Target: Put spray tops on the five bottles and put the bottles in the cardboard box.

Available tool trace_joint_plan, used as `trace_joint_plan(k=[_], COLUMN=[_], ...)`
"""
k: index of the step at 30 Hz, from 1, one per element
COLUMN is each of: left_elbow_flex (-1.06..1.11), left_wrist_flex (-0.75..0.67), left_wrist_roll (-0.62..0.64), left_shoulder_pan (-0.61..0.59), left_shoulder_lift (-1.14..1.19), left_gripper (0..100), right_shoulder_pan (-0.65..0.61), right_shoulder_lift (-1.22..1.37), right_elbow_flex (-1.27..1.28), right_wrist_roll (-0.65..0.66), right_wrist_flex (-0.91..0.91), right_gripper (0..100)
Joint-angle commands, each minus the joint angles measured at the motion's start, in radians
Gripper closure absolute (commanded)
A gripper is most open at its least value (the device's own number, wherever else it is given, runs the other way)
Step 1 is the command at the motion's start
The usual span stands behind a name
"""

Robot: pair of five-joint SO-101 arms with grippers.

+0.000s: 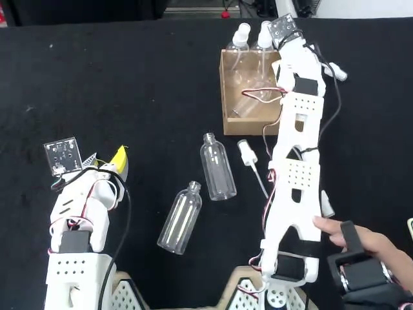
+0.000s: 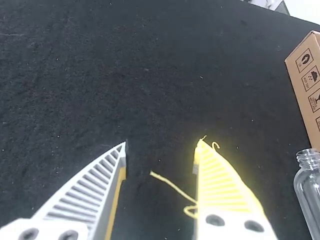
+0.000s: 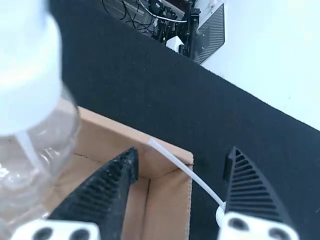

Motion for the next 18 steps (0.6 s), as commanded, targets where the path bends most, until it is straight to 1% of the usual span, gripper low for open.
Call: trace_joint_plan(k=[1,4,9,18], left_elbow_flex=[-0.016,-0.016,-0.016,-0.016], left_wrist_flex=[-0.025,-0.025,-0.025,-0.025], left_wrist_roll=[0.002,0.002,0.002,0.002], left_shoulder_pan=[0.012,0.012,0.012,0.013], left_shoulder_lift=[-0.012,-0.012,-0.012,-0.012], left_gripper=[79,79,79,79], right_shoulder_pan=[-0.015,-0.014,-0.011,-0.002], right_shoulder_lift=[-0.039,-0.039,-0.031,-0.031], right_elbow_flex=[-0.015,-0.015,-0.073,-0.076], right_wrist_roll=[0.006,0.008,0.002,0.002], right_wrist_flex=[-0.029,-0.029,-0.021,-0.029], right_gripper=[79.6,83.9,84.2,84.4])
